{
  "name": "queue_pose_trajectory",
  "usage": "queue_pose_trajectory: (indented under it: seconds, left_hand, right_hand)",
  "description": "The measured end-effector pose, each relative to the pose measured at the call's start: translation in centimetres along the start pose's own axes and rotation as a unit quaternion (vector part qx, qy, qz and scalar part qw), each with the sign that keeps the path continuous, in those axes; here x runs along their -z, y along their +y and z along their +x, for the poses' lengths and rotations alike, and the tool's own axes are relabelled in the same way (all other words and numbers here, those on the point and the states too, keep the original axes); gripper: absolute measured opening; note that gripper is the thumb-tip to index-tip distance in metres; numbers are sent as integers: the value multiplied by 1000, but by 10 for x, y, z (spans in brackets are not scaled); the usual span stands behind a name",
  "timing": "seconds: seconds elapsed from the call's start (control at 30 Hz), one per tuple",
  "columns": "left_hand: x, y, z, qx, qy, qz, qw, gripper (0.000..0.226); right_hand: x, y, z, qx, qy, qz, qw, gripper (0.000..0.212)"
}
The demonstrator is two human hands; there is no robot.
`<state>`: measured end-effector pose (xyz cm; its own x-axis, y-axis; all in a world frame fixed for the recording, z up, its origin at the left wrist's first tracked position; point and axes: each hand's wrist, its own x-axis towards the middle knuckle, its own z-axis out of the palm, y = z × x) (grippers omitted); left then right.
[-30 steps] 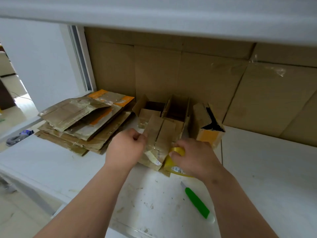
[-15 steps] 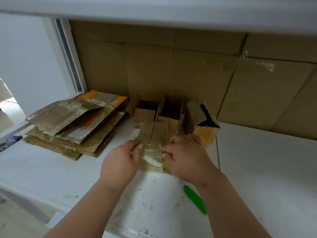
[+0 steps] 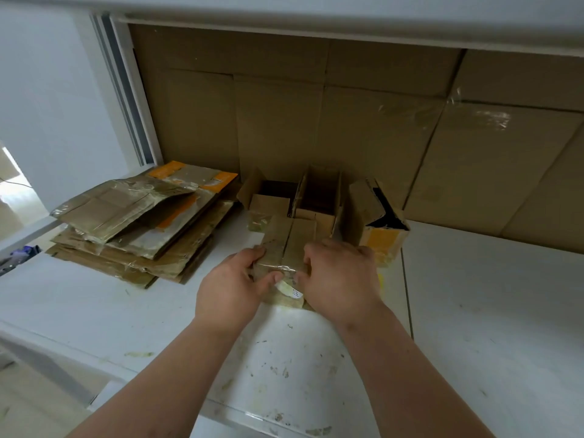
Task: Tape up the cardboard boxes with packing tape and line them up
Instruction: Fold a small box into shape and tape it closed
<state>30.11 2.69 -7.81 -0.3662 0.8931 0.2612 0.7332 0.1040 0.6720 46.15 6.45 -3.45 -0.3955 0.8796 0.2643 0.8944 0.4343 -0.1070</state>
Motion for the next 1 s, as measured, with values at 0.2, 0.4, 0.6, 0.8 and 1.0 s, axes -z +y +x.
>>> queue_pose_trajectory:
  seconds: [0.2,0.4,0.6,0.8,1.0]
  left_hand:
    - [7,-21,5,11,-63,-37,997,41]
    - [0,-26,7,-8,-21,-55,998,36]
    - [1,-29,4,4,-26,-125,992,36]
    - [5,-12,2,-30,-33,15,999,45]
    - [6,-4,7,-28,-23,14,999,50]
  right_hand:
    - [6,7,2,11,-50,13,999,25]
    - [1,-4,0,-2,2,-24,1000,28]
    - [3,4,3,-2,-29,10,1000,21]
    - [-2,-6,-1,-14,6,-26,1000,21]
    - [3,-3,-3,-11,-9,-14,1000,25]
